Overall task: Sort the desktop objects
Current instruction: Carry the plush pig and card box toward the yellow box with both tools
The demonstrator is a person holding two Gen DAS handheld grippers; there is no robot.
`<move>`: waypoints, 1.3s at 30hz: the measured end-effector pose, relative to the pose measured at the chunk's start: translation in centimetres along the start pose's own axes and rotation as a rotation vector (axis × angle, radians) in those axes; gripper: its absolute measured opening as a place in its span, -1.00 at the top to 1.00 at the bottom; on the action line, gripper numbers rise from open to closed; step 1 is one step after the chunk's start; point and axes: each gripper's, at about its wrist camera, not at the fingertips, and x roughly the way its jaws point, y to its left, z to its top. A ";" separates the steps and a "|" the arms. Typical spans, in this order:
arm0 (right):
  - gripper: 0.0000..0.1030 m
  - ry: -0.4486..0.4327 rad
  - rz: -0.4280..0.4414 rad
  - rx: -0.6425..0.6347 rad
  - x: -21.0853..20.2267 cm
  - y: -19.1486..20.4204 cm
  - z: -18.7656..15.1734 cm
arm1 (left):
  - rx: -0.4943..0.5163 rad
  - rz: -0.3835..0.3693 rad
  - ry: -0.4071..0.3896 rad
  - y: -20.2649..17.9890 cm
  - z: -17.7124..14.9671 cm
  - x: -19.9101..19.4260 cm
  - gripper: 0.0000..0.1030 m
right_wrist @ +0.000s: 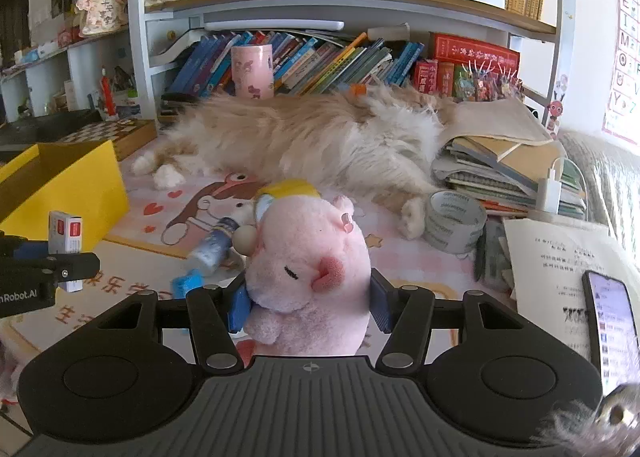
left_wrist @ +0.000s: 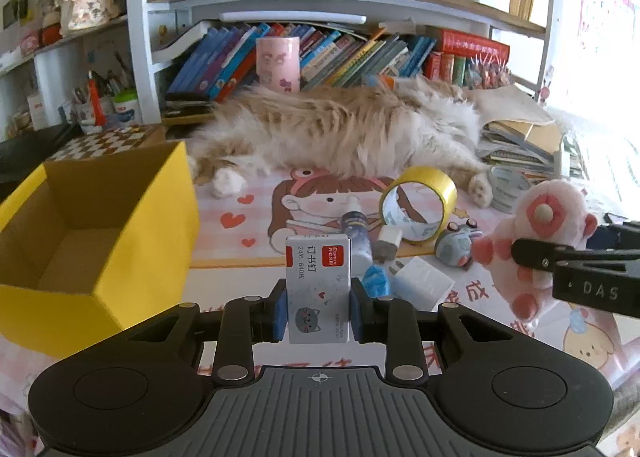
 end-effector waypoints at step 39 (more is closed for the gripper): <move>-0.05 0.140 0.106 0.079 -7.4 21.7 -7.3 | -0.029 -0.010 0.060 15.7 -11.6 -13.2 0.45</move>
